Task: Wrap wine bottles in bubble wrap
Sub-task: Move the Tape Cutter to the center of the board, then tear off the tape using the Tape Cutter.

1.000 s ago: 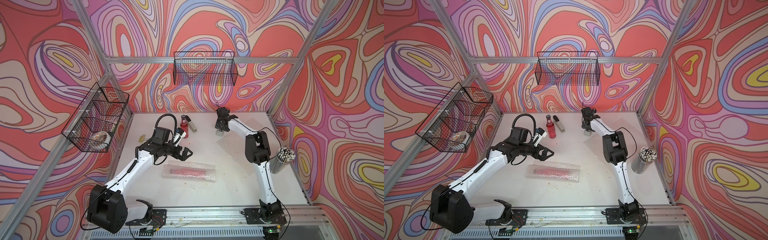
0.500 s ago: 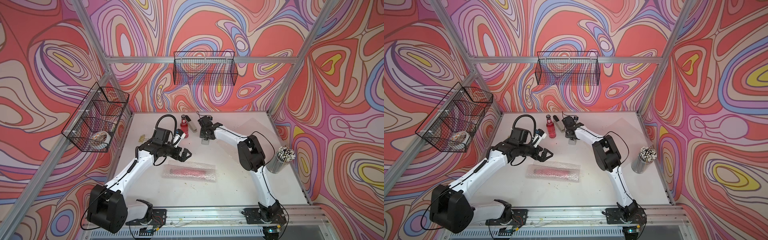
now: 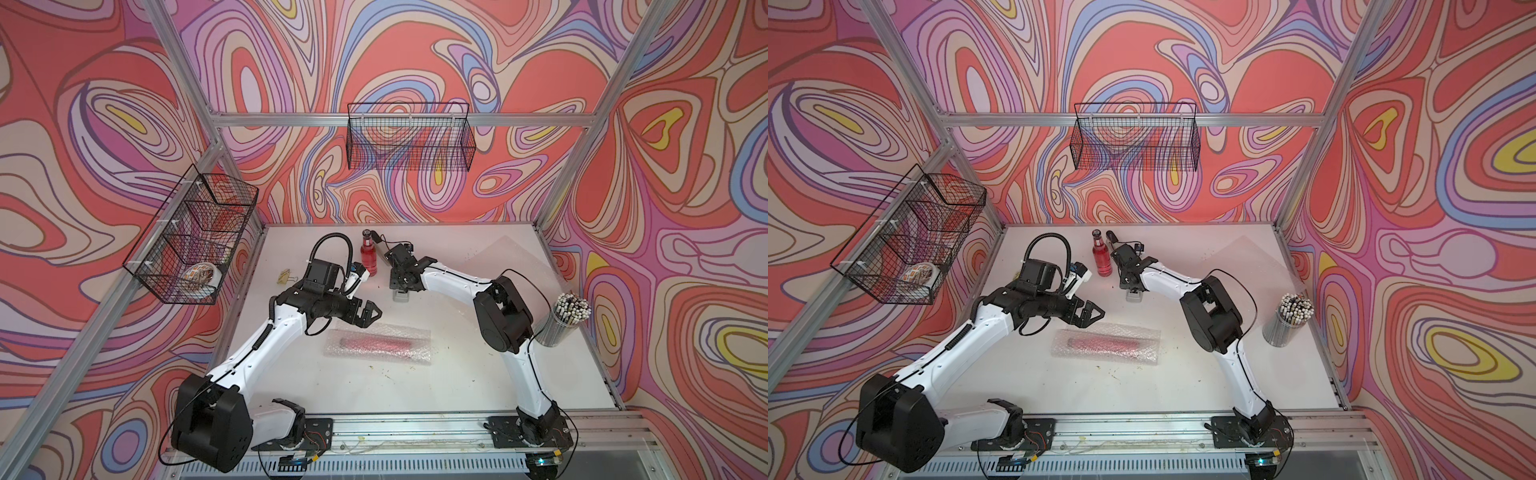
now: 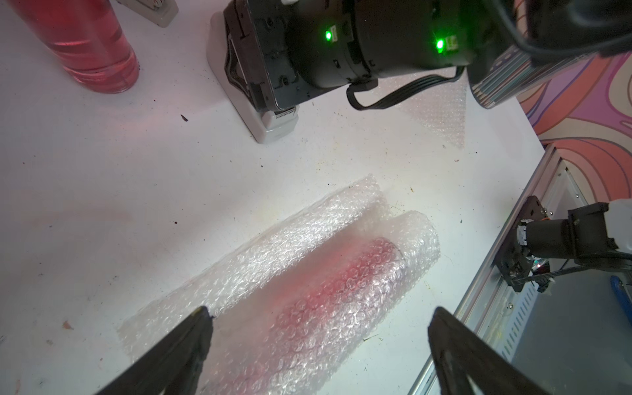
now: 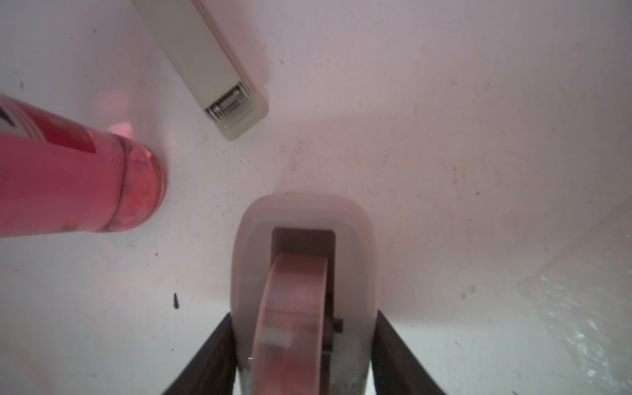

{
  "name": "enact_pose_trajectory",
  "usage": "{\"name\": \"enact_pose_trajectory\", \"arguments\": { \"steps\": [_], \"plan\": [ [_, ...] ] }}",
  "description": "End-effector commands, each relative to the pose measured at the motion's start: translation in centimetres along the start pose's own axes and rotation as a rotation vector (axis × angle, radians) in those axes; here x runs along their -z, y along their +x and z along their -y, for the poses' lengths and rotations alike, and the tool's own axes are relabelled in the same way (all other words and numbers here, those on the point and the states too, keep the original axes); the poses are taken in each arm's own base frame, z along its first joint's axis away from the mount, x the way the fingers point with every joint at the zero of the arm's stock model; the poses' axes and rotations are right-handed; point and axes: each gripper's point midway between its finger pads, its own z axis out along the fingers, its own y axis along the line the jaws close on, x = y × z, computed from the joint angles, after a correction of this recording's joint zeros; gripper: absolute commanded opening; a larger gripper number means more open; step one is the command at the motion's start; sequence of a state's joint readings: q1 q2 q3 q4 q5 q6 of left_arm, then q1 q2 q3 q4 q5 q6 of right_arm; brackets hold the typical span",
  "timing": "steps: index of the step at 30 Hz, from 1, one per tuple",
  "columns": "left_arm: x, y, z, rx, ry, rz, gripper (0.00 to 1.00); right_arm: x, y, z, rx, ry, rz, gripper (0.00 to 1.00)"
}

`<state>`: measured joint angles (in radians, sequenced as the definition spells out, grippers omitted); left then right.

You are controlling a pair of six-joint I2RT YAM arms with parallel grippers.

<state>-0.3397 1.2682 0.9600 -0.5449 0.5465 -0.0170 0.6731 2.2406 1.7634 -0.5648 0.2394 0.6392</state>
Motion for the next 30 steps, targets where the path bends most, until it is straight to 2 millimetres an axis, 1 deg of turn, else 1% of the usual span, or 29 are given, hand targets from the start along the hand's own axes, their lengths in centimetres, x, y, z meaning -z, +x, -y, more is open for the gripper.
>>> {"name": "enact_pose_trajectory", "arguments": {
  "steps": [1,2,4,8,12,15,16,17,20,23,25,27,30],
  "plan": [
    [-0.2,0.7,0.3,0.04,0.017,-0.019,0.98,0.4,-0.1,-2.1,0.055,-0.074,-0.001,0.7],
    [-0.2,0.6,0.2,0.048,0.016,-0.016,0.97,0.7,-0.4,-2.2,0.055,-0.083,0.005,0.75],
    [-0.1,0.5,0.3,0.064,0.016,-0.01,0.96,1.8,-1.0,-2.6,0.056,-0.108,0.024,0.81],
    [-0.3,-0.1,0.5,0.107,0.034,0.017,0.93,4.4,-2.5,-2.4,0.069,-0.121,0.066,0.82],
    [-0.9,-1.7,0.7,0.199,0.077,0.083,0.88,6.9,-3.1,-0.9,0.054,-0.168,0.086,0.82],
    [-2.1,-2.8,0.7,0.264,0.104,0.115,0.85,8.6,-3.3,1.0,0.048,-0.199,0.096,0.8],
    [-2.6,-3.6,0.8,0.271,0.118,0.141,0.84,8.9,-3.2,1.7,0.039,-0.221,0.091,0.79],
    [-3.1,-4.2,0.8,0.278,0.127,0.154,0.83,9.0,-3.2,2.4,0.023,-0.242,0.089,0.77],
    [-4.9,-5.5,0.4,0.298,0.149,0.167,0.78,8.6,-3.0,3.5,-0.01,-0.313,0.074,0.69],
    [-6.9,-6.7,-0.1,0.331,0.193,0.167,0.74,7.5,-2.7,3.6,-0.037,-0.394,0.05,0.62],
    [-8.5,-6.9,-0.6,0.345,0.204,0.136,0.68,6.6,-2.5,3.6,-0.042,-0.416,0.039,0.58],
    [-9.7,-7.1,-1.1,0.359,0.208,0.12,0.65,6.1,-2.5,3.4,-0.049,-0.445,0.038,0.55],
    [-11.4,-7.8,-1.5,0.382,0.238,0.107,0.59,4.7,-2.1,3.4,-0.068,-0.466,0.01,0.49]
  ]
}}
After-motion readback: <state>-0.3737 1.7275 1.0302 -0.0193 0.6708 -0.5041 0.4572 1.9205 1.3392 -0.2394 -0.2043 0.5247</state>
